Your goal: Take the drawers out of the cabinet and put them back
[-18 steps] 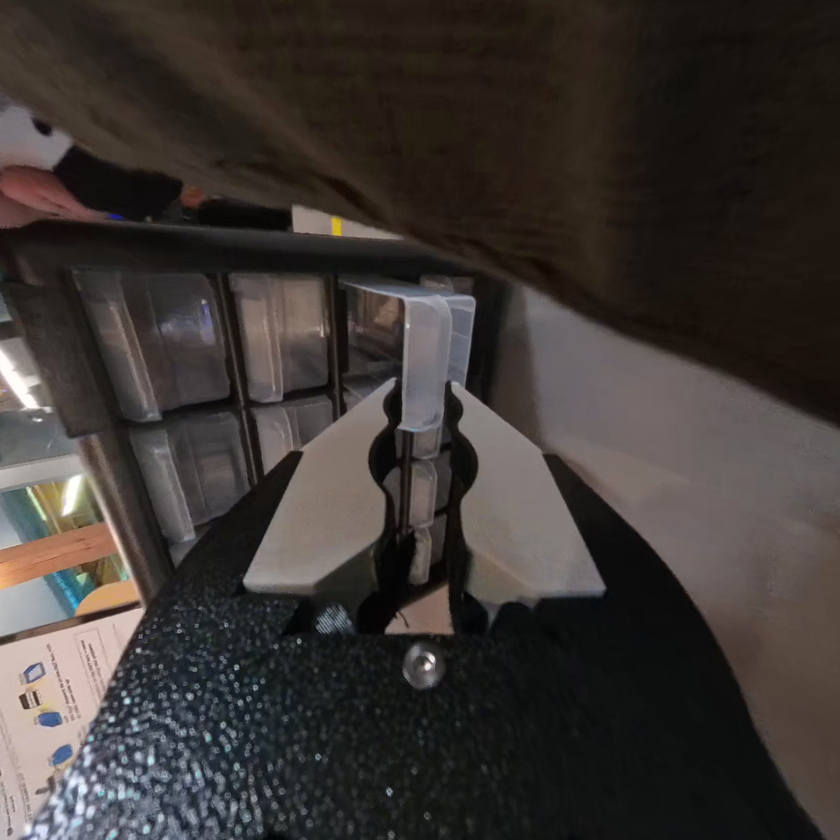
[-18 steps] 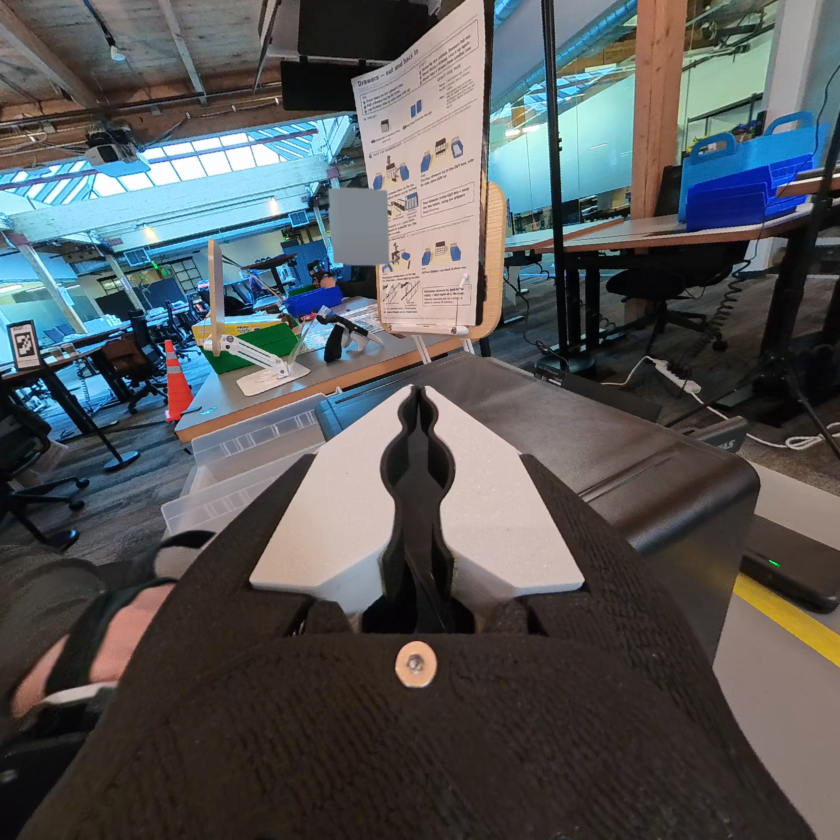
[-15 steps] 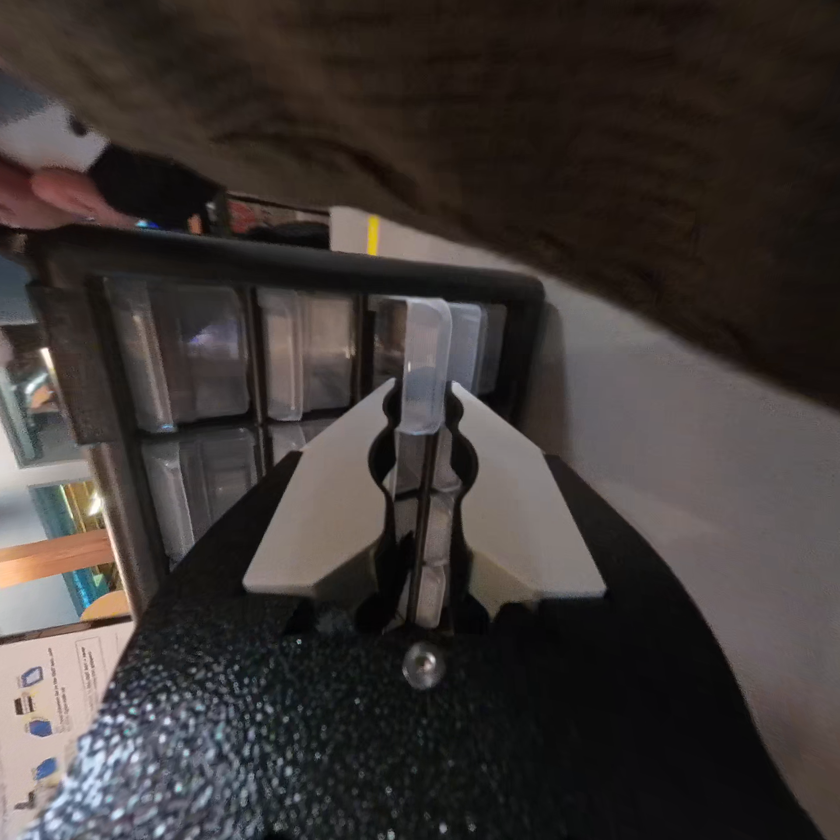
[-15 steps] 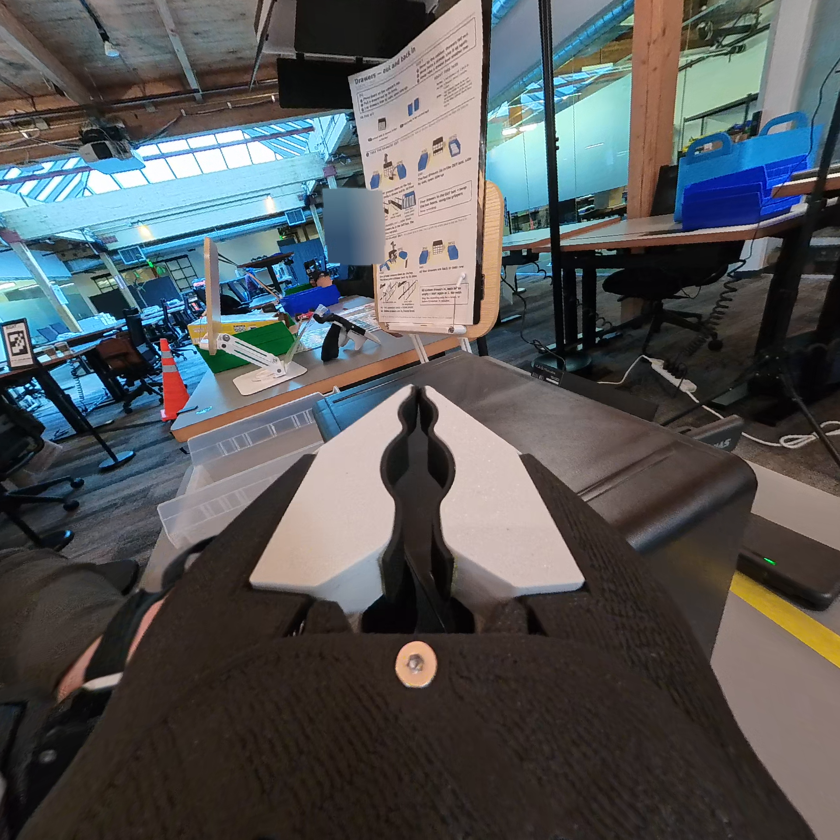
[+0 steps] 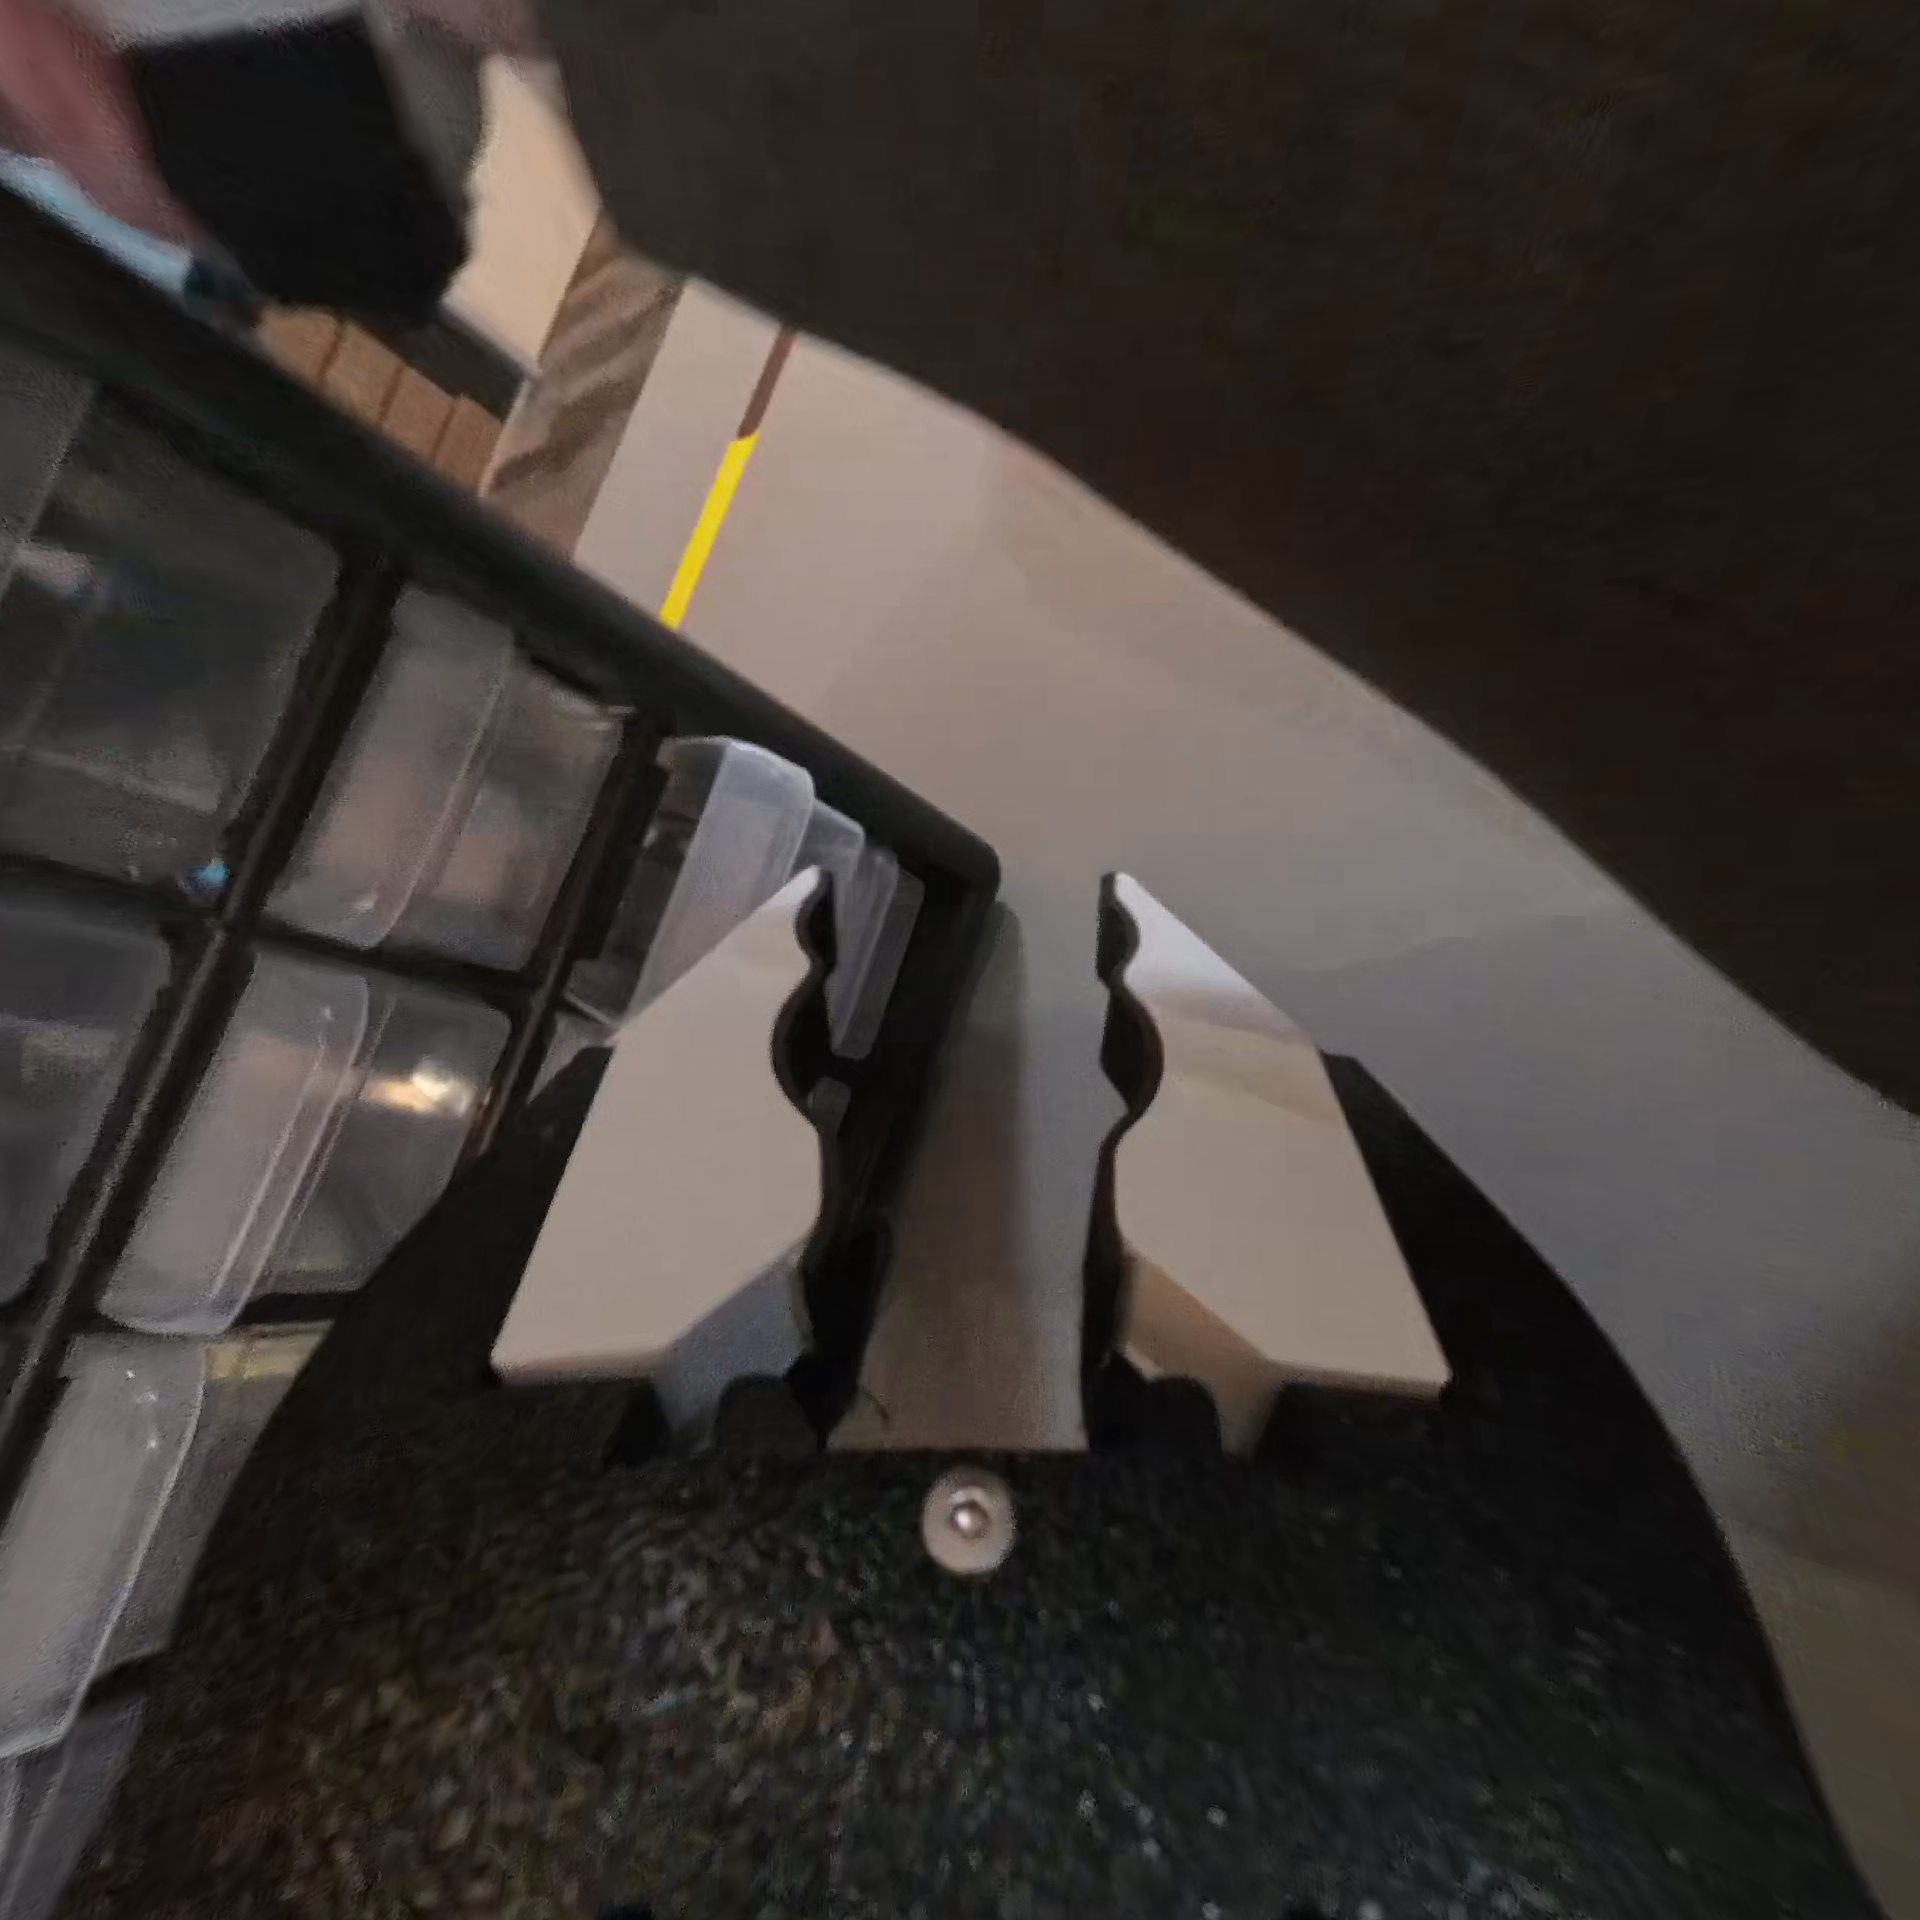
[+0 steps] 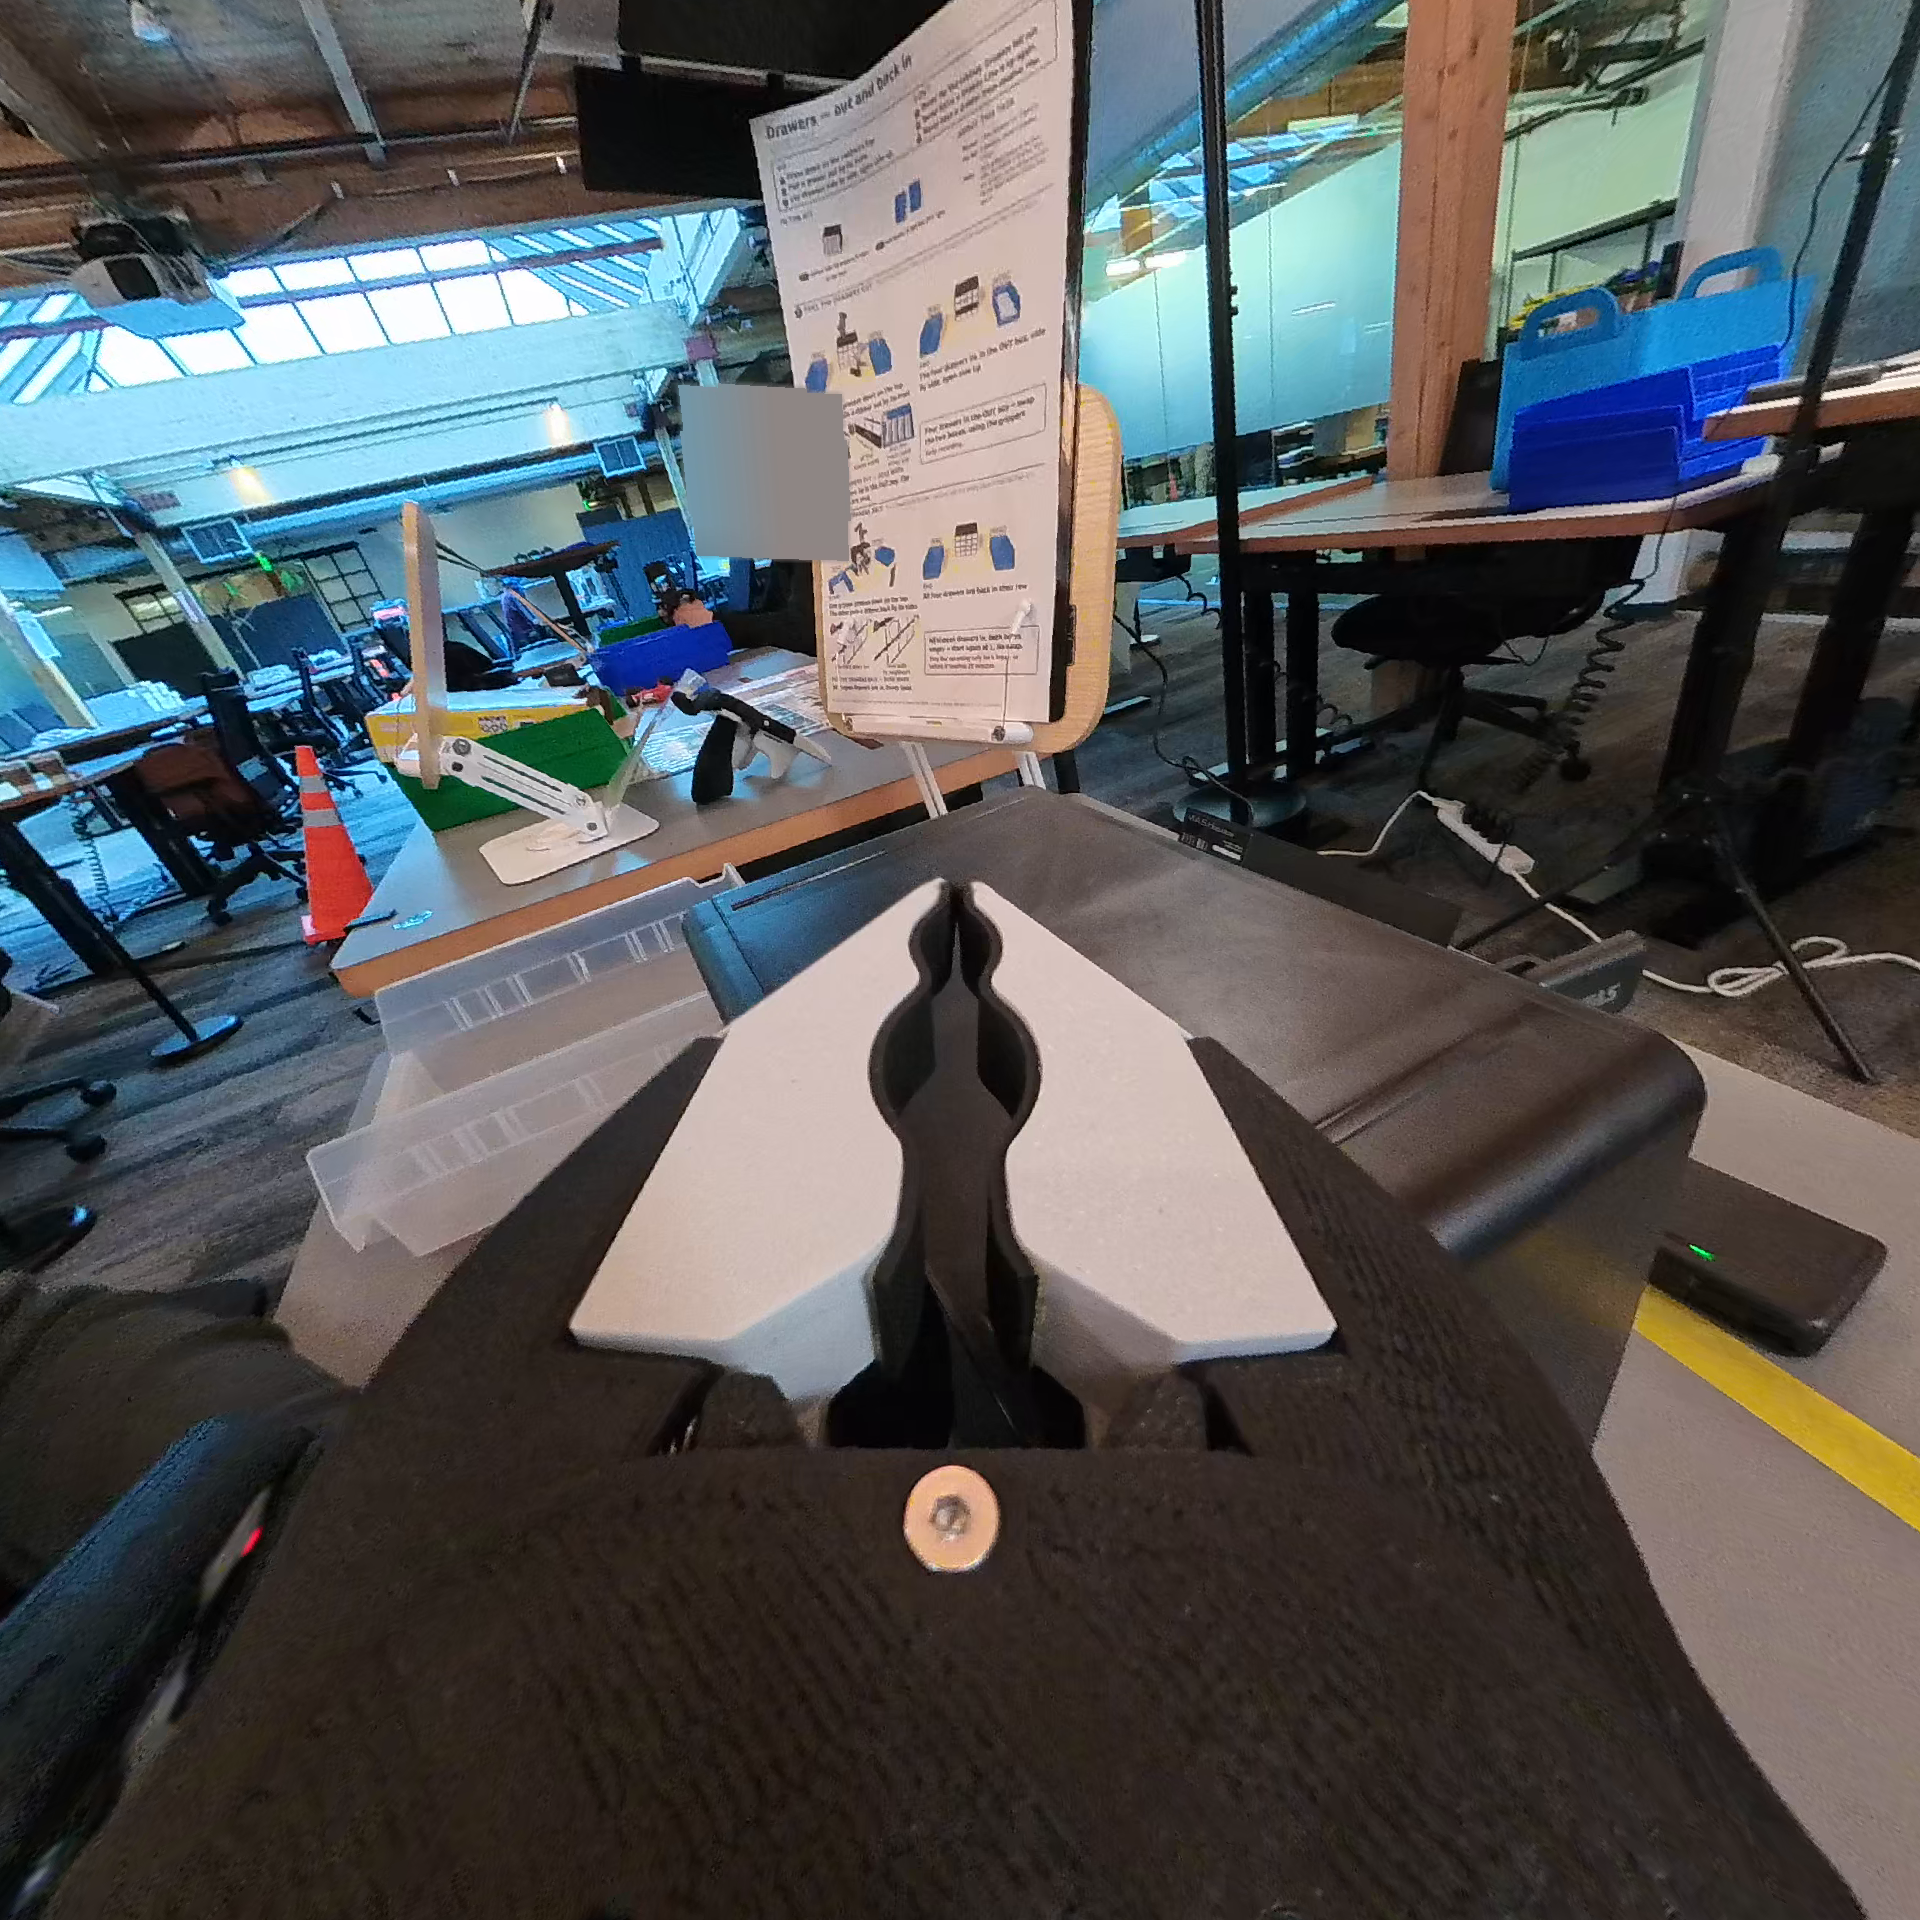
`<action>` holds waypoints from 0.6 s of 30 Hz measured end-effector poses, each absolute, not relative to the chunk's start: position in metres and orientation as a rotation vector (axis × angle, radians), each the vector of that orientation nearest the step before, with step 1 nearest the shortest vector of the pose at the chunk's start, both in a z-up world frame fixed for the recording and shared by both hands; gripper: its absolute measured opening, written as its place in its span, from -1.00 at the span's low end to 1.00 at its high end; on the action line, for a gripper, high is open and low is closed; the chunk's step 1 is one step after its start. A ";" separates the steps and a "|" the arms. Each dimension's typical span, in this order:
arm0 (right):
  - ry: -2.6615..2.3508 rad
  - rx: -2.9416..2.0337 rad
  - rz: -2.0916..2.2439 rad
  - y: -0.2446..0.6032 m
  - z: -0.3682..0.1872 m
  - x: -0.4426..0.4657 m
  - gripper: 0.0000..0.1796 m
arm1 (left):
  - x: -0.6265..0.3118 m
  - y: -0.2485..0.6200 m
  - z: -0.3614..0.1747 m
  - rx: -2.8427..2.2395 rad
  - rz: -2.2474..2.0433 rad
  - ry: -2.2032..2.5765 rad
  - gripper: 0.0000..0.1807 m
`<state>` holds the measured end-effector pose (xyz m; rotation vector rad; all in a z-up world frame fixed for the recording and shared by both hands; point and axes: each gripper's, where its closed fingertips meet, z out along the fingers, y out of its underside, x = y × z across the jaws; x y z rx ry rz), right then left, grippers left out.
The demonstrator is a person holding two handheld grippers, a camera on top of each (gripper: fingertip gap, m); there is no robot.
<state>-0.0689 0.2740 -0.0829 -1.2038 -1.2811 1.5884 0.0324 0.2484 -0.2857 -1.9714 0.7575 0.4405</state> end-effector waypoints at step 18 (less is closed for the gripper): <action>-1.287 -1.245 1.485 0.276 -0.086 -0.076 -1.00 | -0.134 0.157 -0.064 -1.577 0.195 0.093 -0.18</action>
